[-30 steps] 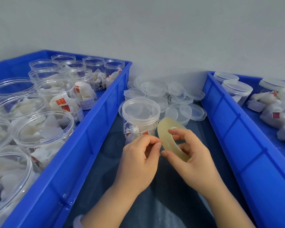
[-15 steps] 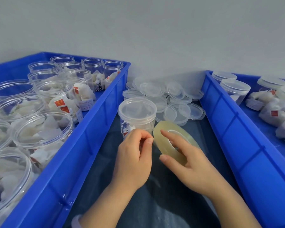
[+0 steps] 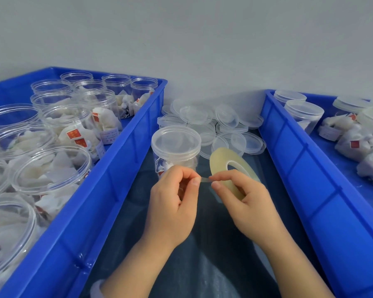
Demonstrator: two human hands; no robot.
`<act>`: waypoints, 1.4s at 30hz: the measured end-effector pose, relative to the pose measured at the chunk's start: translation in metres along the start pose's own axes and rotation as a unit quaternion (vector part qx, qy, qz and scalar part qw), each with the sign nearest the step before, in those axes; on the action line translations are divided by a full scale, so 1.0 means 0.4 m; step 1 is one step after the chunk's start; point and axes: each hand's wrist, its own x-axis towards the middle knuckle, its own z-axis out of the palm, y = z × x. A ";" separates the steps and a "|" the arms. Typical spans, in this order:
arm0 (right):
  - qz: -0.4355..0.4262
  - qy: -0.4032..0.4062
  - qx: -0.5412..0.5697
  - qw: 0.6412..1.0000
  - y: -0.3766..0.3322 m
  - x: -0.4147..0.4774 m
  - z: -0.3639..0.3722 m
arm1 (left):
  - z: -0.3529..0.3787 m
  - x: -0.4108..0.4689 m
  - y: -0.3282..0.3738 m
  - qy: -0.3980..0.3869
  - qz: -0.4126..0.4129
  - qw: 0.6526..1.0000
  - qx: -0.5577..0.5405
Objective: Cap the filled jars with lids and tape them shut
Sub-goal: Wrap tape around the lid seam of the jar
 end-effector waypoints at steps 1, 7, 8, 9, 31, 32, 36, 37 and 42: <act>0.007 0.013 0.006 1.000 -0.001 0.003 0.002 | 0.000 0.000 0.001 0.001 0.013 1.000 0.008; -0.001 0.027 0.001 1.000 -0.025 0.034 -0.017 | -0.024 0.025 0.024 0.105 0.102 0.989 0.030; -0.004 0.011 -0.010 1.000 -0.033 0.045 -0.026 | -0.034 0.042 0.020 0.142 0.100 0.984 0.049; -0.010 -0.006 -0.030 0.999 -0.042 0.057 -0.036 | -0.043 0.059 0.015 0.157 0.081 0.982 0.064; -0.069 -0.184 -0.009 0.980 -0.124 0.153 -0.086 | -0.042 0.081 -0.037 -0.019 -0.062 0.977 -0.202; -0.064 -0.185 -0.008 0.981 -0.124 0.153 -0.086 | -0.041 0.081 -0.039 -0.014 -0.065 0.976 -0.207; -0.040 -0.178 -0.003 0.983 -0.122 0.151 -0.088 | -0.040 0.082 -0.043 -0.008 -0.089 0.968 -0.235; -0.035 -0.177 0.003 0.984 -0.123 0.151 -0.087 | -0.040 0.082 -0.043 -0.007 -0.090 0.968 -0.234; -0.035 -0.170 0.002 0.985 -0.126 0.153 -0.081 | -0.043 0.083 -0.036 -0.009 -0.097 0.970 -0.224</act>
